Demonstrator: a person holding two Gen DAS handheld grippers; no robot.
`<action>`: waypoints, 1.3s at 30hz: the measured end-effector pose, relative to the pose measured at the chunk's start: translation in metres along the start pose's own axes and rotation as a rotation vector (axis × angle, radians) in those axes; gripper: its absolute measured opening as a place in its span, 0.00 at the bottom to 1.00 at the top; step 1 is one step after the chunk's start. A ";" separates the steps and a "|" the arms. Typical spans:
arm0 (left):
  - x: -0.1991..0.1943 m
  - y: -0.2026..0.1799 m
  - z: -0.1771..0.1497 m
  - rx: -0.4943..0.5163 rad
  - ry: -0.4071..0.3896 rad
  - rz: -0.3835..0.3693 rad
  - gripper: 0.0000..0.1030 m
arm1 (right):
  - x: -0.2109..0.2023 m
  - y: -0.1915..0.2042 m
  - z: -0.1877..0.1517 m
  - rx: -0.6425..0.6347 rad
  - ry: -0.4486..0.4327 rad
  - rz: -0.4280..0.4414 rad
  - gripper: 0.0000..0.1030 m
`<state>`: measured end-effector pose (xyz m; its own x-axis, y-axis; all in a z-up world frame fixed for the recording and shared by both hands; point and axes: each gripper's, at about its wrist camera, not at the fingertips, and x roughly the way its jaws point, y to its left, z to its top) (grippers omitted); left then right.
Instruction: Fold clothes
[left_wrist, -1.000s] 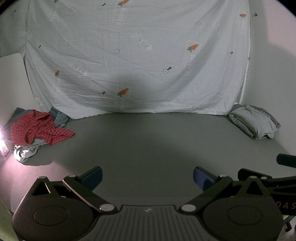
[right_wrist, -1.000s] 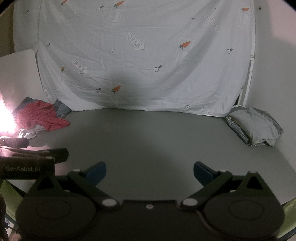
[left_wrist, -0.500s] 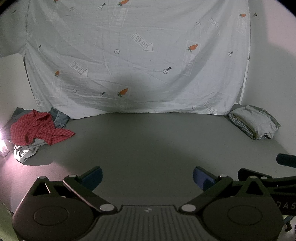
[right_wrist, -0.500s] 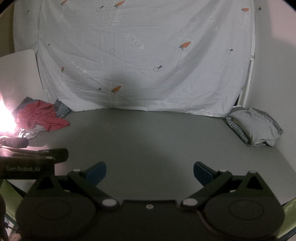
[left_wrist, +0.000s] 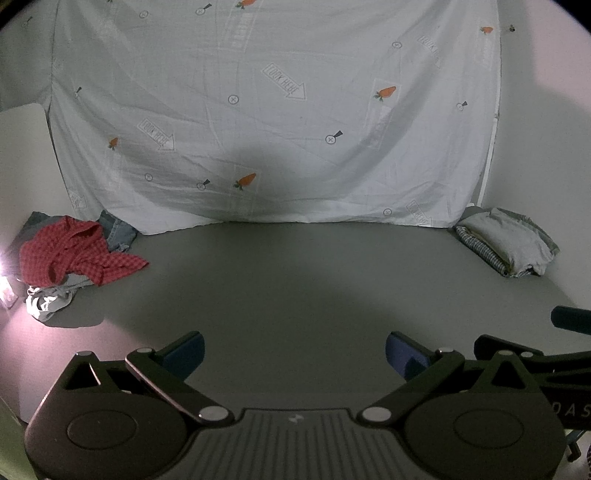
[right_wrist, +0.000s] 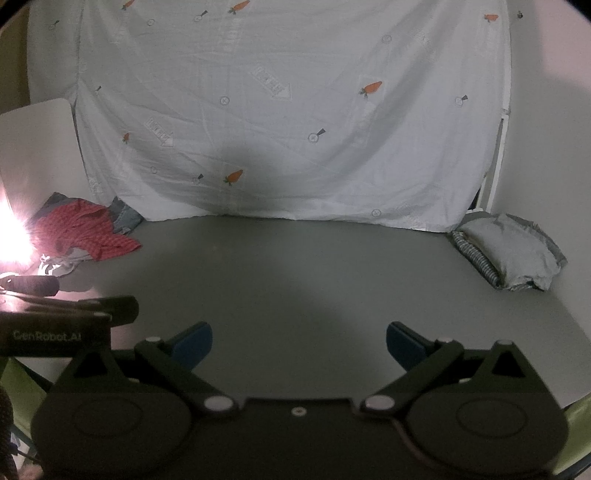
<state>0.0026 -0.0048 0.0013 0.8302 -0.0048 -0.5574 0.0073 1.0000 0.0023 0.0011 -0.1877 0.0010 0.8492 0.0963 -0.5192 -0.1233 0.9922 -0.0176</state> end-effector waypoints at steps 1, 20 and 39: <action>0.000 0.000 0.000 0.000 0.000 0.000 1.00 | 0.000 0.000 0.000 0.000 -0.001 -0.001 0.99; 0.012 0.000 0.001 0.001 0.031 -0.039 1.00 | 0.002 0.004 0.000 0.006 0.018 -0.022 0.99; 0.151 -0.023 0.073 -0.175 0.264 -0.107 1.00 | 0.114 -0.072 0.048 -0.001 0.000 -0.024 0.90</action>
<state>0.1687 -0.0285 -0.0229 0.6564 -0.1313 -0.7429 -0.0282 0.9798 -0.1981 0.1315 -0.2442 -0.0162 0.8517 0.0727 -0.5190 -0.1039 0.9941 -0.0312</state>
